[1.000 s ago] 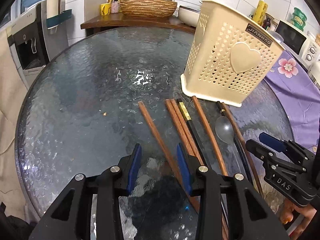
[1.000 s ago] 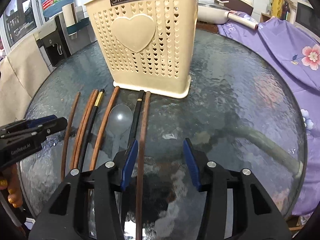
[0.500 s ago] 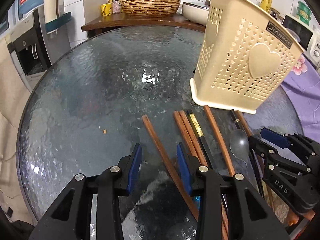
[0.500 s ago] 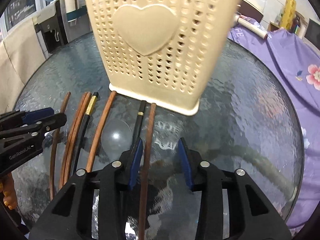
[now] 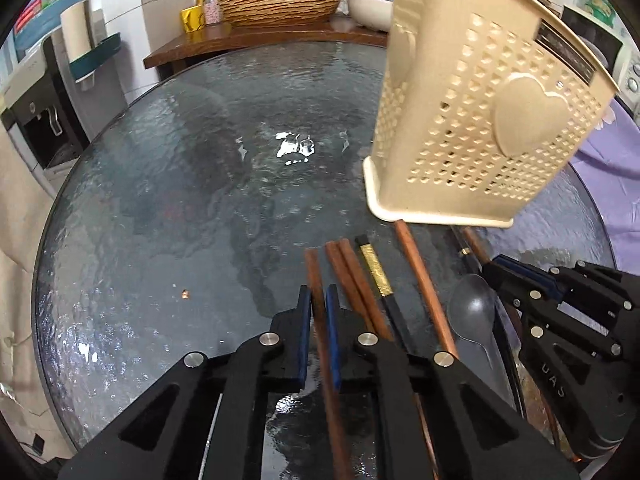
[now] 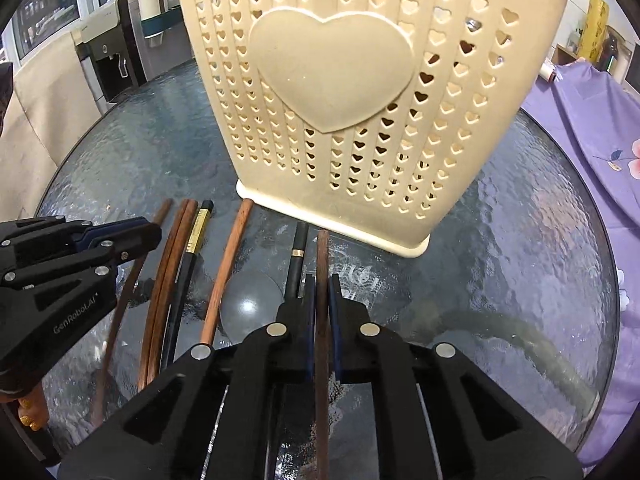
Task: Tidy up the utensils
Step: 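Lift the chopstick in the right gripper into the holder while the left gripper carries its chopstick there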
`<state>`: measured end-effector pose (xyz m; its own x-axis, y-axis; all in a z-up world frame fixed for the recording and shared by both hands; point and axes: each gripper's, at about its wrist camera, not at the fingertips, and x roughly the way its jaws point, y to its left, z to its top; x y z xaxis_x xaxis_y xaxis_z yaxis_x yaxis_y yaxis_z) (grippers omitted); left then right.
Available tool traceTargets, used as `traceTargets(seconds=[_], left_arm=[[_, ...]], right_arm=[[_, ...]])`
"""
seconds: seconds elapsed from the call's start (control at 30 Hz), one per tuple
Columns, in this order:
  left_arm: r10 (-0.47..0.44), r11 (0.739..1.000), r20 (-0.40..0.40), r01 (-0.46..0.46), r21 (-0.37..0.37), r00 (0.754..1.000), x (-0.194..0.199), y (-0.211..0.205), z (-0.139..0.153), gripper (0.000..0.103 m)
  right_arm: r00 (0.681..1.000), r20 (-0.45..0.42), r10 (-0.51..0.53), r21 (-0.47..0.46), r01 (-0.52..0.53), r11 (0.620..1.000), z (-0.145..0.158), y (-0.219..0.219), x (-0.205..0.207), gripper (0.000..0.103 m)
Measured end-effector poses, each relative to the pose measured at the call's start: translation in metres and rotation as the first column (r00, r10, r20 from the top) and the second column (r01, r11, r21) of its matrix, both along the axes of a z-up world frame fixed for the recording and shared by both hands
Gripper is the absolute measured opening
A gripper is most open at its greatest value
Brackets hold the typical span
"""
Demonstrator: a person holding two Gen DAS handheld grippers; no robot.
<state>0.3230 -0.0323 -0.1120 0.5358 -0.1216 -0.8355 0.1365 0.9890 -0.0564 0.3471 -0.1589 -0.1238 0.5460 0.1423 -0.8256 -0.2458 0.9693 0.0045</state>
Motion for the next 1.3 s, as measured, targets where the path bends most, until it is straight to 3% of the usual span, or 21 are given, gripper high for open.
traceTargets(seconds=[0.17,0.37,0.6,0.9,1.3], left_arm=[[-0.002,1.0,0.008,0.002,-0.001,1.0,-0.002,-0.002,-0.001,0.007],[-0.013,0.998,0.022,0.014,-0.054,1.0,-0.005,0.001,0.01,0.007],[-0.04,0.992,0.153,0.058,-0.112,0.987,-0.033,0.009,0.065,0.007],[-0.065,0.978,0.33,0.126,-0.166,0.942,-0.082,0.023,0.146,0.007],[-0.082,0.971,0.377,0.158,-0.177,0.923,-0.111,0.028,0.169,0.007]], right_arm=[[1.0,0.005,0.02,0.037,-0.02,0.999,-0.001,-0.016,-0.005,0.007],[0.998,0.063,0.012,0.099,-0.018,0.995,0.019,-0.04,-0.019,0.007],[0.981,0.192,0.016,0.189,-0.053,0.981,0.082,-0.072,-0.052,0.007],[0.938,0.345,0.026,0.258,-0.122,0.958,0.167,-0.104,-0.108,0.007],[0.923,0.384,0.041,0.229,-0.139,0.963,0.191,-0.1,-0.131,0.007]])
